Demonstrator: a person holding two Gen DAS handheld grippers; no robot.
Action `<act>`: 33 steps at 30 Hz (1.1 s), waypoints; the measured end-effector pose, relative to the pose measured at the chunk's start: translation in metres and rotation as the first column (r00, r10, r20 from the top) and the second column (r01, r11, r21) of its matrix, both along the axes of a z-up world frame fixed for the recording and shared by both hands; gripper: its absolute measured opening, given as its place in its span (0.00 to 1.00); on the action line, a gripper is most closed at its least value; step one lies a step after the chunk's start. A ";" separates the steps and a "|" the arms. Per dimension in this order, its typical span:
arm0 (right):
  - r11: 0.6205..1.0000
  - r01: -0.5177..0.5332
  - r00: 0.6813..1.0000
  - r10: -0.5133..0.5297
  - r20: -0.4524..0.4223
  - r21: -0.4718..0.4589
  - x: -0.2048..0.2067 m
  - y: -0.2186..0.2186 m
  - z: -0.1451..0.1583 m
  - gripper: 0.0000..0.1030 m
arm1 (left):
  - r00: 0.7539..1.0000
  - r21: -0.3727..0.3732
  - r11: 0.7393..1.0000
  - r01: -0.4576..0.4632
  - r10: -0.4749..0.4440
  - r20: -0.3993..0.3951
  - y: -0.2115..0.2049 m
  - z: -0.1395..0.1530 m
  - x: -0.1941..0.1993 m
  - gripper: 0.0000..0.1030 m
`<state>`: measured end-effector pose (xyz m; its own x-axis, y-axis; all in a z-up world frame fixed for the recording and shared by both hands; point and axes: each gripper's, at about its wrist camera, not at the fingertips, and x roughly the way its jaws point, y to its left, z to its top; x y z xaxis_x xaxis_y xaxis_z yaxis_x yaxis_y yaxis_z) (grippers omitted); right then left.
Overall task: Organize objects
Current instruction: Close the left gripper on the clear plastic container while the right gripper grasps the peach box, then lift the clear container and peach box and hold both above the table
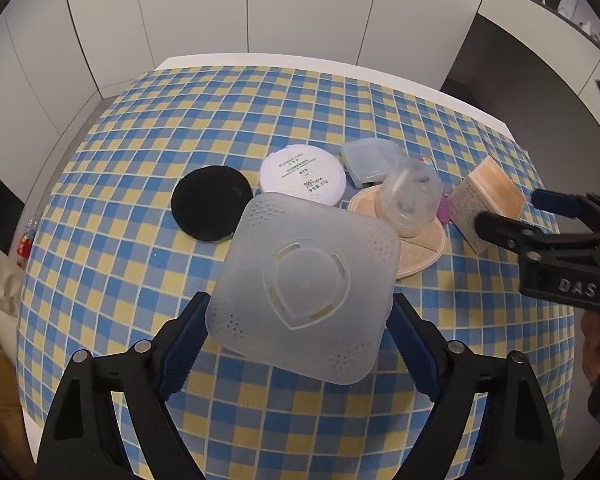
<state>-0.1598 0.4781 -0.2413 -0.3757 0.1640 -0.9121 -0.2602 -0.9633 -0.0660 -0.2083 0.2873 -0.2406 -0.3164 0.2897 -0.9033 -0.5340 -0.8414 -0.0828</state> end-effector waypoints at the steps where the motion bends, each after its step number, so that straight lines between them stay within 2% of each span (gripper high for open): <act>1: 1.000 -0.013 1.000 0.013 0.005 -0.004 -0.004 0.000 -0.002 0.93 | 1.000 -0.001 1.000 0.005 -0.005 0.001 0.000 0.000 0.000 0.85; 4: 0.999 -0.046 0.999 0.046 0.018 -0.017 -0.011 -0.003 -0.004 0.74 | 1.000 -0.002 1.000 0.002 -0.002 0.006 -0.003 -0.001 -0.001 0.84; 5: 0.998 -0.049 0.999 0.049 0.018 -0.027 -0.012 -0.003 -0.004 0.58 | 1.000 -0.005 1.000 0.000 0.000 0.009 -0.005 0.001 -0.001 0.84; 6: 0.998 -0.047 0.999 0.048 0.018 -0.033 -0.012 -0.004 -0.003 0.53 | 1.000 -0.005 1.000 0.001 -0.001 0.014 -0.006 0.000 -0.001 0.84; 9: 0.997 -0.045 0.999 0.045 -0.004 -0.057 -0.009 -0.009 0.002 0.53 | 1.000 0.000 1.000 0.009 -0.009 0.017 -0.008 0.007 0.001 0.84; 15: 0.990 0.057 0.998 -0.058 -0.003 -0.126 0.006 -0.016 0.012 0.52 | 1.000 0.011 1.000 0.004 -0.004 -0.007 -0.006 0.030 0.007 0.83; 17: 0.988 0.057 0.998 -0.058 0.002 -0.140 0.011 -0.025 0.019 0.52 | 1.000 0.017 1.000 0.000 0.001 -0.027 -0.007 0.042 0.012 0.83; 33: 0.991 0.076 0.990 -0.088 -0.112 -0.111 0.077 -0.066 0.129 0.52 | 0.994 0.073 0.997 -0.019 0.027 -0.106 -0.045 0.131 0.071 0.82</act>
<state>-0.0830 0.4124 -0.1122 -0.4697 0.1032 -0.8768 -0.3387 -0.9382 0.0710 -0.1371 0.2427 -0.1095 -0.4172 0.3445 -0.8410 -0.5237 -0.8474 -0.0873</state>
